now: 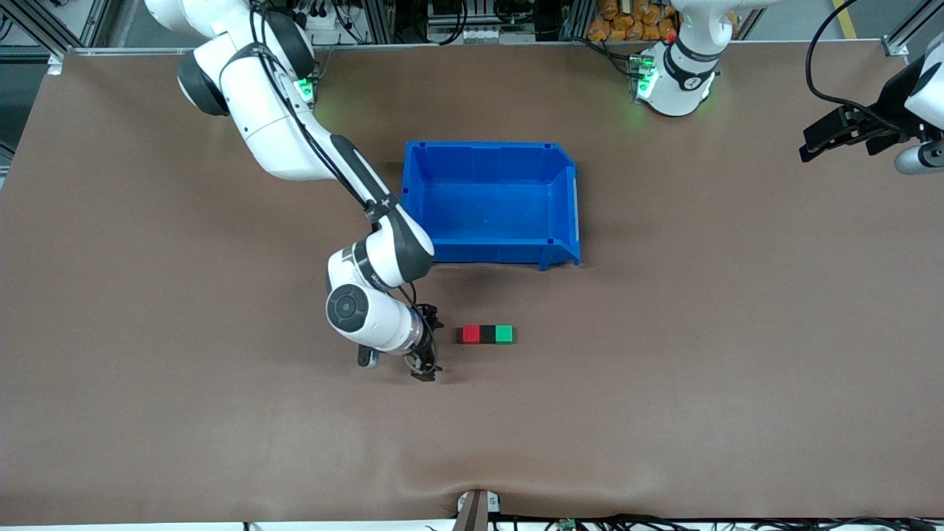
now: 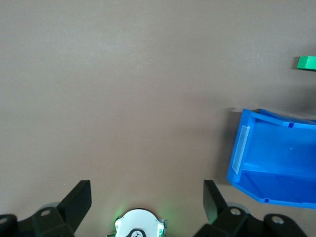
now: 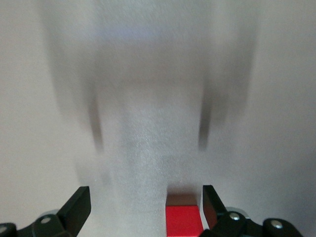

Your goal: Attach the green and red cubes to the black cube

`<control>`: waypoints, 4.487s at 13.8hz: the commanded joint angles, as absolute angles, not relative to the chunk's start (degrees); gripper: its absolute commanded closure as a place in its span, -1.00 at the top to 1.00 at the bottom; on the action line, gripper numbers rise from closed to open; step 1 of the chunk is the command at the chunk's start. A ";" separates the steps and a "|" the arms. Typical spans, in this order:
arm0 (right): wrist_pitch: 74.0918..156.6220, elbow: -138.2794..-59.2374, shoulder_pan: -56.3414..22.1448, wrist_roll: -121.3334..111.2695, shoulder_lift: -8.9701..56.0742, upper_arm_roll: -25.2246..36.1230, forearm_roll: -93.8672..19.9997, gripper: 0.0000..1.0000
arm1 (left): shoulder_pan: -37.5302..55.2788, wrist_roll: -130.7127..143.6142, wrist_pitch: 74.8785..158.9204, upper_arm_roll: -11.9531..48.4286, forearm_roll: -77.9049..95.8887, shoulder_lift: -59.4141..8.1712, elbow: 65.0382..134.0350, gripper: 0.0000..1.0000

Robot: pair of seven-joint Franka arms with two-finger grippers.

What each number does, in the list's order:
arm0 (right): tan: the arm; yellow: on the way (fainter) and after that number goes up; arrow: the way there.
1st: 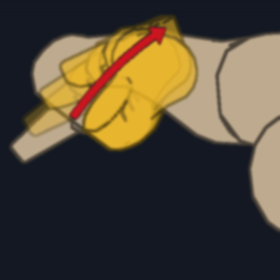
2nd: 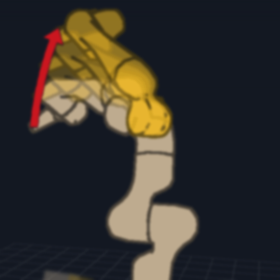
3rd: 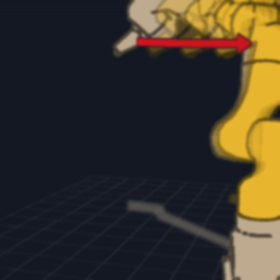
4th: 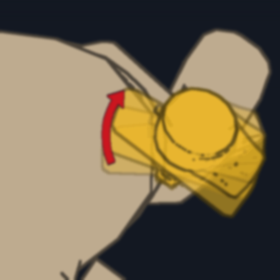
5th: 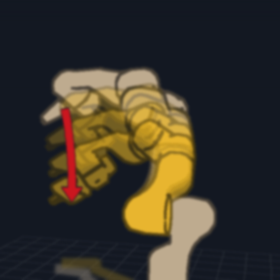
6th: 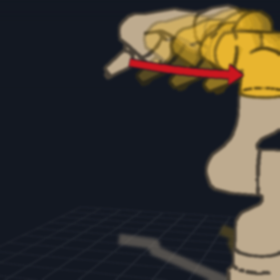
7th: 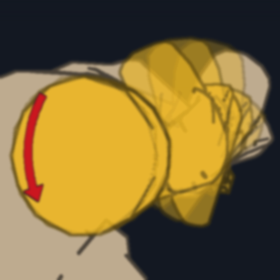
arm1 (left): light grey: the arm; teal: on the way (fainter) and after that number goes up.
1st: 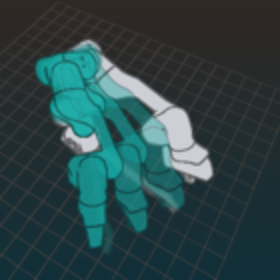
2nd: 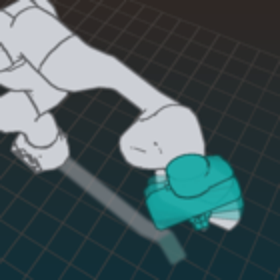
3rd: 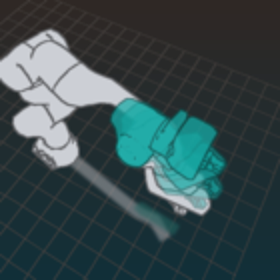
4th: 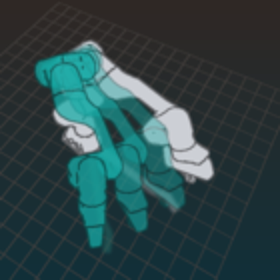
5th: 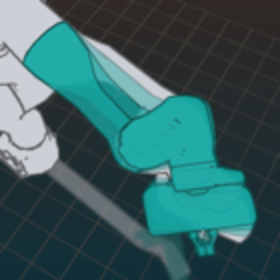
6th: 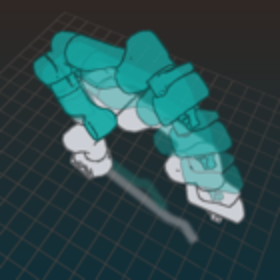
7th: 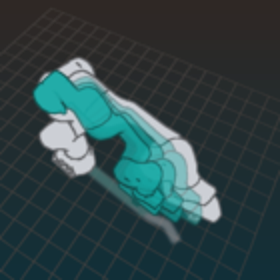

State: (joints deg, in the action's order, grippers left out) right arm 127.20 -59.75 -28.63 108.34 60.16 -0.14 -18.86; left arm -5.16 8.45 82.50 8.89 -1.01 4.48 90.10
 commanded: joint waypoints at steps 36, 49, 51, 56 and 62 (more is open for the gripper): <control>107.67 -60.38 -18.02 73.66 52.12 0.62 -16.00 1.00 | -5.36 7.82 87.89 10.46 -2.64 2.64 90.35 1.00; 98.88 -60.29 -13.19 55.12 49.31 0.88 -14.94 1.00 | -5.89 7.65 87.71 10.99 -2.37 0.53 88.77 1.00; 97.83 -60.29 -12.92 52.31 49.13 0.88 -13.98 1.00 | -5.28 7.73 87.89 11.16 -1.94 0.44 88.68 1.00; 96.50 -60.29 -11.25 46.60 47.99 0.88 -13.80 1.00 | -5.01 7.38 87.98 11.25 -0.44 -0.88 88.59 1.00; 95.54 -60.29 -9.94 41.49 47.29 0.88 -13.01 1.00 | -5.71 7.47 87.71 11.25 -0.17 -0.09 87.81 1.00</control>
